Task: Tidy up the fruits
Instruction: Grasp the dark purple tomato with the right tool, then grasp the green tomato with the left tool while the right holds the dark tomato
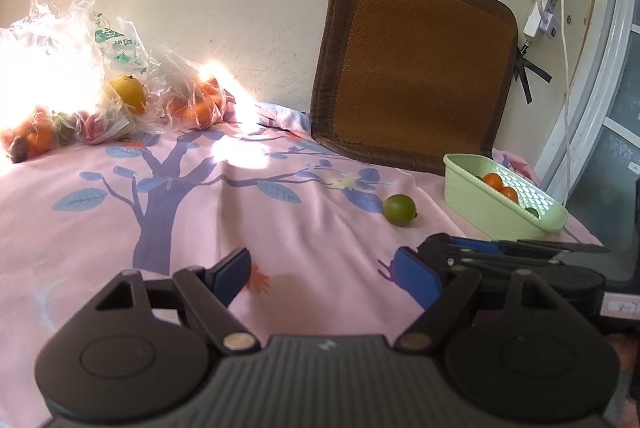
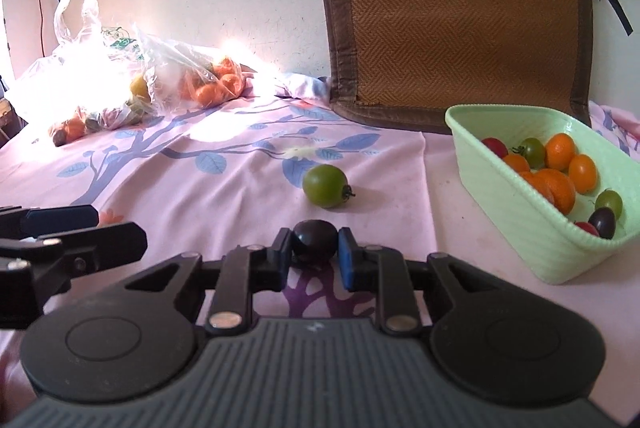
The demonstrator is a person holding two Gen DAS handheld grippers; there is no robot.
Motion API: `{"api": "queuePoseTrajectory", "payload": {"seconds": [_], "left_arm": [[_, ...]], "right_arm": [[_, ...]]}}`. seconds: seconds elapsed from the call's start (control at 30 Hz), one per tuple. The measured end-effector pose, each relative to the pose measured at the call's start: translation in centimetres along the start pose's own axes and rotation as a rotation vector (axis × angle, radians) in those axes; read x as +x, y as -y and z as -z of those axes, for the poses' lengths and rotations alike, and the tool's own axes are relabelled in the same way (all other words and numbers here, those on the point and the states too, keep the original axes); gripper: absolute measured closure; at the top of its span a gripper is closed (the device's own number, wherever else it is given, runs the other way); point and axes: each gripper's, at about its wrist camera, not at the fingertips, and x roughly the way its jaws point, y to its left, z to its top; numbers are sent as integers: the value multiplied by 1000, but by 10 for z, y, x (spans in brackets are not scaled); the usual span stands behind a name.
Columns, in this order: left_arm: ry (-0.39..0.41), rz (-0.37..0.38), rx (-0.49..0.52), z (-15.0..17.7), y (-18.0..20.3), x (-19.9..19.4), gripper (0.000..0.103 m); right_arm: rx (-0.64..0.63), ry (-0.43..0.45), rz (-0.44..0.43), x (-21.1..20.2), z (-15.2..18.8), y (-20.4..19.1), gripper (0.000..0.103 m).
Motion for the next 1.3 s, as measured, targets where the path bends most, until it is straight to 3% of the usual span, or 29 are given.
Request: {"api": "queuePoseTrajectory", "payload": {"seconds": [0.13, 0.23, 0.37, 0.47, 0.53, 0.6, 0.67, 0.8, 0.97, 1.13, 1.3], "left_arm": [[-22, 13, 66, -14, 18, 13, 21], [-17, 37, 175, -32, 43, 29, 23], [-49, 49, 329, -39, 75, 72, 33], [-87, 39, 345, -38, 82, 96, 37], [-117, 45, 318, -38, 81, 107, 48], [-136, 47, 294, -39, 79, 112, 69], [-139, 48, 274, -40, 76, 114, 71], [-144, 49, 268, -33, 77, 98, 72], [-143, 142, 268, -8, 90, 43, 71], [-142, 214, 329, 23, 112, -2, 71], [-134, 233, 382, 41, 129, -13, 69]], "right_arm": [[3, 54, 32, -32, 14, 11, 76], [4, 67, 66, -52, 27, 25, 76], [32, 68, 120, -62, 38, 44, 75], [100, 43, 122, -58, 43, 59, 75], [135, 43, 99, -57, 44, 65, 74], [147, 44, 89, -57, 44, 65, 74], [153, 45, 85, -57, 44, 65, 74], [178, 52, 67, -60, 47, 68, 74], [217, 72, 44, -77, 56, 73, 74], [152, 91, 44, -105, 75, 60, 74], [77, 92, 75, -117, 89, 48, 74]]}}
